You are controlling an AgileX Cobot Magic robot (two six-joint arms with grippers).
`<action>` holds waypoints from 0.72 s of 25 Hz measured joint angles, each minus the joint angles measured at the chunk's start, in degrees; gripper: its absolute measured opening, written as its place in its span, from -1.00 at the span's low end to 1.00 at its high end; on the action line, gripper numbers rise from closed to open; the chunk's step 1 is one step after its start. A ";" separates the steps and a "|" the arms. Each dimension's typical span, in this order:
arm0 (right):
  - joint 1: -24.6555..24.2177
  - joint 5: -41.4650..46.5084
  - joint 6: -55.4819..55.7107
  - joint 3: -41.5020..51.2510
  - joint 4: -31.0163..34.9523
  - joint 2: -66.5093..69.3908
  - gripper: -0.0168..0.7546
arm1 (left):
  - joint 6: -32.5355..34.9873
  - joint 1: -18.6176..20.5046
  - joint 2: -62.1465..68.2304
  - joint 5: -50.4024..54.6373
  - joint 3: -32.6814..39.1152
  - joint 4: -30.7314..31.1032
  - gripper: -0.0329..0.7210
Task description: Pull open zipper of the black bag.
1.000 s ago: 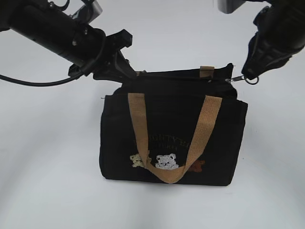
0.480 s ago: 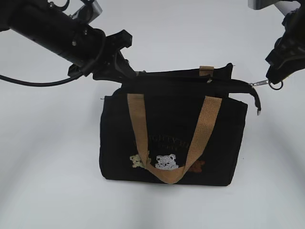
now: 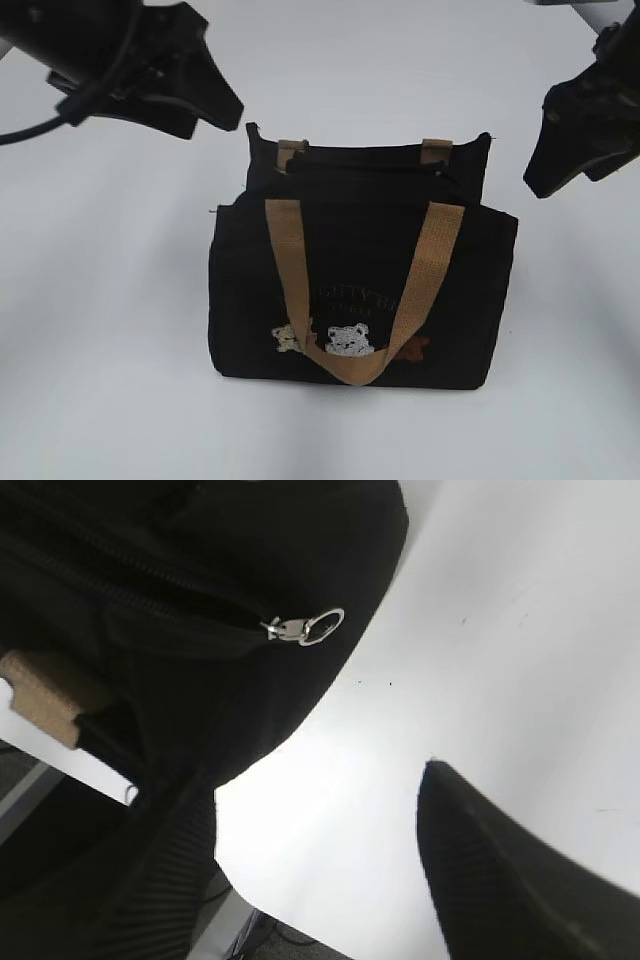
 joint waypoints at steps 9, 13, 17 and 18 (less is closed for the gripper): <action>0.00 0.05 0.88 13.92 0.12 -20.22 0.39 | -12.88 0.00 -22.70 13.41 11.34 15.22 0.30; 0.00 0.17 1.59 22.31 0.12 -32.36 0.39 | -16.20 0.00 -38.46 13.62 22.64 18.99 0.29; 0.00 0.44 1.88 29.48 0.16 -46.66 0.39 | -17.02 0.00 -55.81 13.65 31.57 22.55 0.28; 0.00 0.49 1.88 30.72 0.17 -49.98 0.39 | -17.02 0.00 -59.89 13.71 33.20 23.59 0.28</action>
